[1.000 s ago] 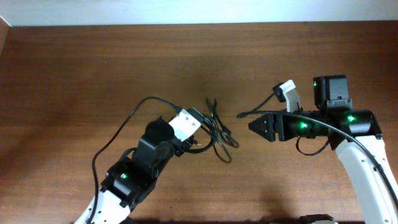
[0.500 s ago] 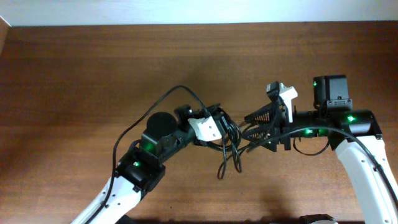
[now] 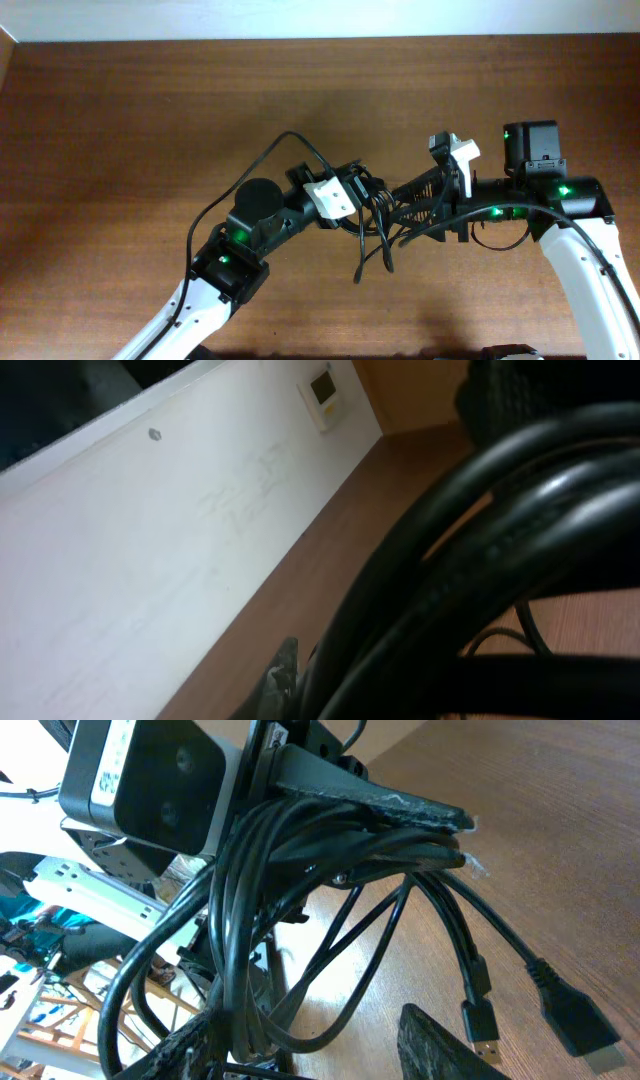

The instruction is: Untangle cables

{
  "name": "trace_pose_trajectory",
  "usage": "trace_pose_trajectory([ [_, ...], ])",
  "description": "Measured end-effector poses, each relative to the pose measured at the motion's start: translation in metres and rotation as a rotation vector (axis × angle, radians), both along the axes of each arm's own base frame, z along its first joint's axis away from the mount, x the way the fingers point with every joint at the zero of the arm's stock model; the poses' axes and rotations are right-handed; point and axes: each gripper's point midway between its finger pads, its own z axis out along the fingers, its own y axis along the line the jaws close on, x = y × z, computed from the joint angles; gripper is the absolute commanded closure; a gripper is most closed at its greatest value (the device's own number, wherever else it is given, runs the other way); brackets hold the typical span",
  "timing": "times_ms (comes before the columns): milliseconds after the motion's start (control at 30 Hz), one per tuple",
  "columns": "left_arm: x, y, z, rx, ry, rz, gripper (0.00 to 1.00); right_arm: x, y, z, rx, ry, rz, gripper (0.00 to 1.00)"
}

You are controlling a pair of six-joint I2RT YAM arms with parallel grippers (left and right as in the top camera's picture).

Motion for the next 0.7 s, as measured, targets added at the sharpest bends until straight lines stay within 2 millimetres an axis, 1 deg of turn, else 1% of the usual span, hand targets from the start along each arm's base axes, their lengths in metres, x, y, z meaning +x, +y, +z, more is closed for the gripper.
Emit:
trace_pose_trajectory([
  [33,0.0,-0.001,0.001,-0.017,0.015,0.0,1.0,0.0,0.0,0.0,0.0,0.0,0.0,0.32],
  [67,-0.001,-0.001,0.001,-0.024,0.021,-0.001,1.0,0.0,0.0,0.0,0.0,0.0,0.0,0.28],
  [233,-0.011,-0.017,-0.003,-0.031,0.041,-0.048,1.0,-0.001,0.0,0.001,0.006,0.001,0.003,0.28],
  [267,-0.014,-0.024,-0.004,-0.032,0.04,-0.065,1.0,-0.001,0.0,0.001,0.006,0.001,0.003,0.33],
  [300,-0.016,-0.027,-0.004,-0.035,0.039,-0.074,1.0,-0.001,0.0,0.001,0.006,0.002,0.003,0.45],
  [367,-0.019,-0.031,-0.001,-0.045,0.026,-0.084,1.0,-0.001,0.0,0.002,0.009,0.002,0.005,0.79],
  [400,-0.018,-0.031,0.0,-0.045,0.025,-0.081,1.0,-0.002,0.001,0.002,0.012,0.004,0.006,0.89],
  [433,-0.018,-0.031,-0.001,-0.044,0.026,-0.077,1.0,-0.002,0.001,0.002,0.014,0.008,0.006,0.89],
  [467,-0.017,-0.03,-0.001,-0.043,0.027,-0.074,1.0,-0.002,0.001,0.002,0.013,0.004,0.007,0.85],
  [500,-0.017,-0.03,-0.001,-0.043,0.027,-0.073,1.0,-0.002,0.001,0.002,0.013,0.008,0.005,0.75],
  [533,-0.017,-0.03,-0.003,-0.04,0.031,-0.072,1.0,-0.002,0.001,0.002,0.012,0.014,0.004,0.59],
  [567,-0.018,-0.031,-0.005,-0.033,0.041,-0.075,1.0,-0.001,0.0,0.002,0.009,0.008,0.003,0.53],
  [600,-0.019,-0.031,-0.007,-0.028,0.048,-0.08,1.0,-0.001,0.0,0.001,0.006,0.004,0.002,0.51],
  [633,-0.021,-0.032,-0.01,-0.022,0.057,-0.086,1.0,0.0,0.0,0.001,0.0,-0.004,0.0,0.51],
  [667,-0.023,-0.033,-0.016,-0.005,0.081,-0.092,1.0,0.001,0.0,0.0,-0.003,-0.01,-0.002,0.62],
  [700,-0.023,-0.032,-0.018,0.001,0.089,-0.093,1.0,0.002,0.0,0.0,-0.004,-0.011,-0.003,0.79],
])
